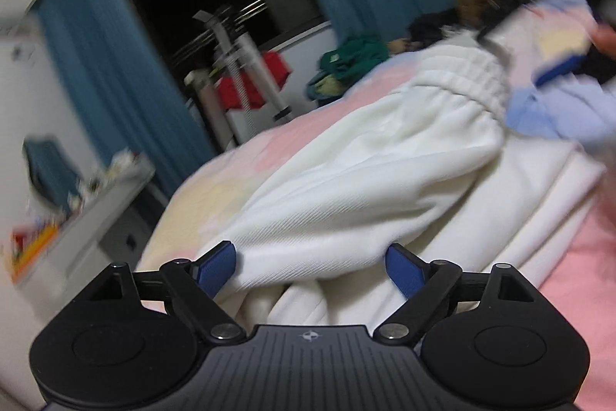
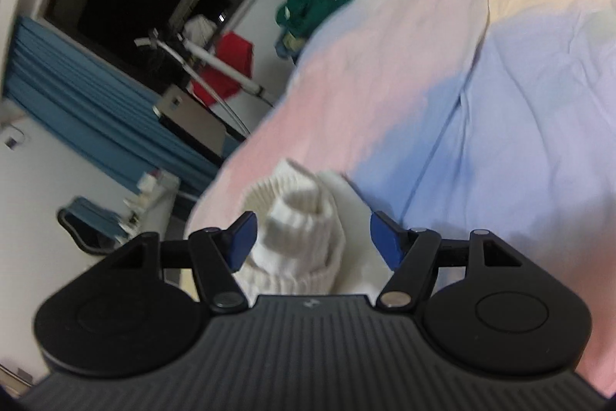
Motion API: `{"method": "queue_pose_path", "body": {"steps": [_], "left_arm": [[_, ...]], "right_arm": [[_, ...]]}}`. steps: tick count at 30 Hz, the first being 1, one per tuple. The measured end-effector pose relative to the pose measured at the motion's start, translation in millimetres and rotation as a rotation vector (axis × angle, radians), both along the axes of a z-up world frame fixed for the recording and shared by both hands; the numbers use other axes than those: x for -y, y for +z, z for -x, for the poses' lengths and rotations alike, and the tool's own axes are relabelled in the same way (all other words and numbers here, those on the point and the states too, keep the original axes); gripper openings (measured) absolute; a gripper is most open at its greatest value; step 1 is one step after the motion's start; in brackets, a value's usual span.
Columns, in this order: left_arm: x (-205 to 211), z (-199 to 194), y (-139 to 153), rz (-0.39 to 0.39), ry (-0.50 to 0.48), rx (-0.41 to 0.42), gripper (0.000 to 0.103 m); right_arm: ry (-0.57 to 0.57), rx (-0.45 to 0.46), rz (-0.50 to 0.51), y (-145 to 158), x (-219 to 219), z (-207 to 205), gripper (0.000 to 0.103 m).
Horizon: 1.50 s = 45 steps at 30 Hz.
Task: Fold clothes
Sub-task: 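Grasp the ribbed cuffs with the right gripper and lift them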
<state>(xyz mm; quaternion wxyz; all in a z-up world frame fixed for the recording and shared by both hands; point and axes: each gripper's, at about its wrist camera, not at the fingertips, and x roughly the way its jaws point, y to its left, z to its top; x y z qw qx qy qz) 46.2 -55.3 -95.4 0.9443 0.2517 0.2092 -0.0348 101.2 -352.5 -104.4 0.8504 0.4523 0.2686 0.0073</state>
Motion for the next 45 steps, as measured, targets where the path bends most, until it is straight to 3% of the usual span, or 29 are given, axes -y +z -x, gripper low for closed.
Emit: {"method": "queue_pose_path", "body": {"steps": [9, 14, 19, 24, 29, 30, 33, 37, 41, 45], "left_arm": [[-25, -1, 13, 0.055, 0.101, -0.02, 0.086], [-40, 2, 20, 0.099, 0.141, -0.032, 0.086], [-55, 5, 28, 0.15, 0.18, -0.048, 0.086], [-82, 0, 33, 0.268, 0.225, -0.104, 0.086], [-87, -3, 32, 0.279, 0.226, -0.089, 0.086], [-87, -2, 32, 0.279, 0.225, -0.084, 0.086], [-90, -4, 31, 0.299, 0.229, -0.091, 0.086], [-96, -6, 32, 0.334, 0.245, -0.102, 0.086], [-103, 5, 34, 0.361, 0.288, -0.095, 0.085], [-122, 13, 36, 0.525, 0.303, -0.157, 0.085]], "right_arm": [[0.059, -0.004, -0.122, -14, -15, -11, 0.074], [0.062, 0.059, -0.224, -13, -10, -3, 0.079], [0.126, 0.01, -0.117, -7, -24, -9, 0.08], [0.217, -0.061, -0.028, -16, -48, -27, 0.081], [0.207, -0.062, 0.054, -19, -61, -38, 0.081], [0.206, -0.063, 0.065, -21, -63, -39, 0.079], [0.202, -0.079, 0.159, -22, -70, -38, 0.058], [0.186, -0.033, 0.134, -12, -63, -25, 0.038], [0.165, 0.097, 0.109, 8, -52, -4, 0.034], [0.143, 0.186, 0.145, 23, -36, 15, 0.034]]}}
